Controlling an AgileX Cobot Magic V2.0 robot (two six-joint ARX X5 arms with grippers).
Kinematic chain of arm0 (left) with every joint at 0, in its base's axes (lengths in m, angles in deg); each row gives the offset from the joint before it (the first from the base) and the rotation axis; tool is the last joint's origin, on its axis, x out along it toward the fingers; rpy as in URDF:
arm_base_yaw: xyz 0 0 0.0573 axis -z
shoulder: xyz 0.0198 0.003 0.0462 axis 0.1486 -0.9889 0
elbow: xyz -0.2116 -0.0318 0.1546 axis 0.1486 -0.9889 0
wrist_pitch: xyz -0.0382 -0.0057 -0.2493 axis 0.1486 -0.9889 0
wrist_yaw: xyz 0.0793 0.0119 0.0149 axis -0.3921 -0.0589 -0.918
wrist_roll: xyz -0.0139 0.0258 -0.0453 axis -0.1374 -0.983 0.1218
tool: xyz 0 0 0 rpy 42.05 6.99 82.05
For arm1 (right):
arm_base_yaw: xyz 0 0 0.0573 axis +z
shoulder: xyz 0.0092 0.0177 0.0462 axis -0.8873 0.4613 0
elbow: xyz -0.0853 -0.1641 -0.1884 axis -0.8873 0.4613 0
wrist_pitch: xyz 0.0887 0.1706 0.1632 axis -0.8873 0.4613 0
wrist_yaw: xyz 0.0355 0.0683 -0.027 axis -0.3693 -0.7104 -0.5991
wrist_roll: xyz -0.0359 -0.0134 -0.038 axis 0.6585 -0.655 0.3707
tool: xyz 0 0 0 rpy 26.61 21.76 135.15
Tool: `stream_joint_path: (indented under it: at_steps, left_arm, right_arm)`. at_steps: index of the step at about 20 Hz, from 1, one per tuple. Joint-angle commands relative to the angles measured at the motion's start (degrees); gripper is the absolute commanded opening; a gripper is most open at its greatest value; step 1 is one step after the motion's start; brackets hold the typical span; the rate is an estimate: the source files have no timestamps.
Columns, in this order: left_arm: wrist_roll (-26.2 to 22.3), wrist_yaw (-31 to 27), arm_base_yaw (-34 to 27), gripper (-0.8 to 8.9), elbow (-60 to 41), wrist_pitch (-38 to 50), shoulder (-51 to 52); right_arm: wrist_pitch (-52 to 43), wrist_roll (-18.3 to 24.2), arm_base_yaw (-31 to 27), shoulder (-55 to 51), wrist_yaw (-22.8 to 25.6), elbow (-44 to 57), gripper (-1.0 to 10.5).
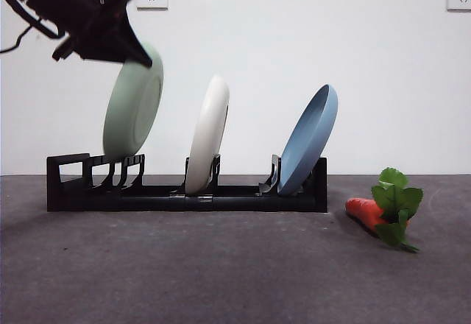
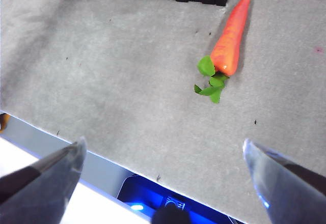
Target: Take the green plate from the plate rack,put the plate on the table,take the carrot from the table,put the carrot in the plate
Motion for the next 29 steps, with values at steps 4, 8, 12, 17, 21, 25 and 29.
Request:
stream_joint_path:
  at_steps: [4, 8, 12, 17, 21, 25, 29]
  left_arm:
    - [0.1, 3.0, 1.4, -0.08, 0.2, -2.2, 10.4]
    - [-8.5, 1.4, 5.0, -0.08, 0.2, -11.1, 22.0]
    - [-22.6, -16.0, 15.2, -0.07, 0.2, -27.9, 30.4]
    - [-27.0, -35.2, 33.8, -0.06, 0.1, -40.2, 29.0]
    - [-26.9, -47.5, 46.0, -0.06, 0.0, -42.7, 22.0]
    - [-26.3, -48.6, 51.4, -0.06, -0.1, -41.1, 12.6]
    - [-24.8, -50.0, 53.3, -0.06, -4.5, -35.3, 4.8]
  right_arm:
    - [-0.3, -0.3, 0.1, 0.0, 0.1, 0.0, 6.6]
    - [-0.3, -0.3, 0.1, 0.0, 0.1, 0.0, 6.6]
    - [-0.3, -0.4, 0.1, 0.0, 0.1, 0.0, 6.6]
    - [-0.3, -0.4, 0.1, 0.0, 0.1, 0.0, 6.6]
    - [-1.1, -0.4, 0.1, 0.0, 0.1, 0.0, 6.6]
    - [-1.4, -0.4, 0.1, 0.0, 0.1, 0.0, 6.6]
    - [-1.4, -0.4, 0.1, 0.0, 0.1, 0.0, 6.6]
